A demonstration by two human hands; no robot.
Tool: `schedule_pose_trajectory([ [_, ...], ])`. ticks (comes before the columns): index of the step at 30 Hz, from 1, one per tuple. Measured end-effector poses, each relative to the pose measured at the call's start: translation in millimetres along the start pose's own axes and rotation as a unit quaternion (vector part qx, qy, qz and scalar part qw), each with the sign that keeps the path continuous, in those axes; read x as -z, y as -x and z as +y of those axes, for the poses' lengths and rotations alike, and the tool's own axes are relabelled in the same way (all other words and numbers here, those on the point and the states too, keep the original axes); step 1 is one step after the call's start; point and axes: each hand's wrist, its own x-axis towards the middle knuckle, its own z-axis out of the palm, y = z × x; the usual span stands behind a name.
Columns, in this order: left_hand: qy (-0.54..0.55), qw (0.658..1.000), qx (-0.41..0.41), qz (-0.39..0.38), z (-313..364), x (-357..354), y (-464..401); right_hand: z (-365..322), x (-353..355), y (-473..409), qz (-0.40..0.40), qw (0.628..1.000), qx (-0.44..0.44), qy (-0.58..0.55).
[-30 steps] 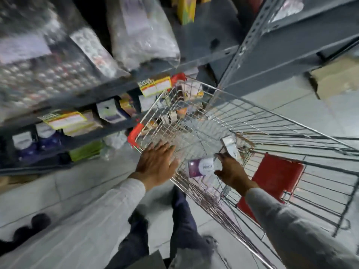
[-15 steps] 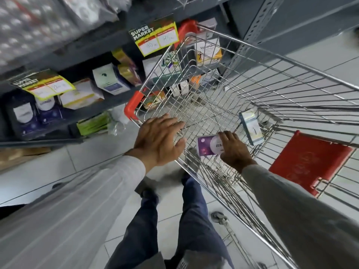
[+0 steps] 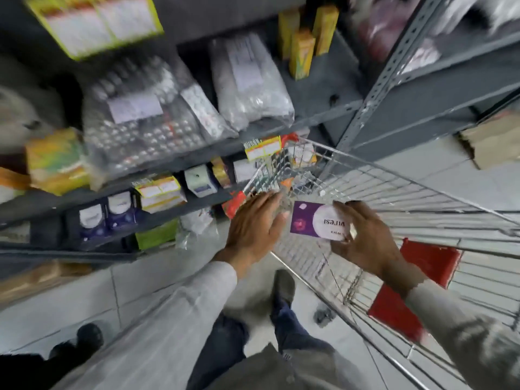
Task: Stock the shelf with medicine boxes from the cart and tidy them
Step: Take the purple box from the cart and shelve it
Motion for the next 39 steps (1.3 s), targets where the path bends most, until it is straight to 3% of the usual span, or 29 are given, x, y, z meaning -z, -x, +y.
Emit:
schedule_pose_trajectory([
  [4,0.022,0.980,-0.058,0.188,15,101,14,-69,84,-10,0.120,0.989,0.081,-0.026],
  [8,-0.024,0.918,-0.122,0.376,10,225,21,-142,165,-31,0.205,0.959,0.164,-0.103],
  [12,-0.108,0.866,-0.128,0.470,2,331,13,-212,233,-61,0.271,0.924,0.221,-0.152],
  [14,-0.145,0.872,-0.097,0.457,-3,365,2,-247,259,-83,0.293,0.912,0.235,-0.166],
  [18,-0.191,0.919,0.020,0.345,-15,395,-19,-314,295,-145,0.294,0.911,0.221,-0.186],
  [23,-0.238,0.919,0.088,0.301,-33,385,-33,-362,295,-215,0.222,0.937,0.191,-0.190],
  [34,-0.251,0.918,0.092,0.292,-37,384,-38,-358,256,-240,0.192,0.944,0.205,-0.176],
  [39,-0.203,0.922,0.070,0.321,-34,381,-32,-340,240,-219,0.189,0.921,0.216,-0.264],
])
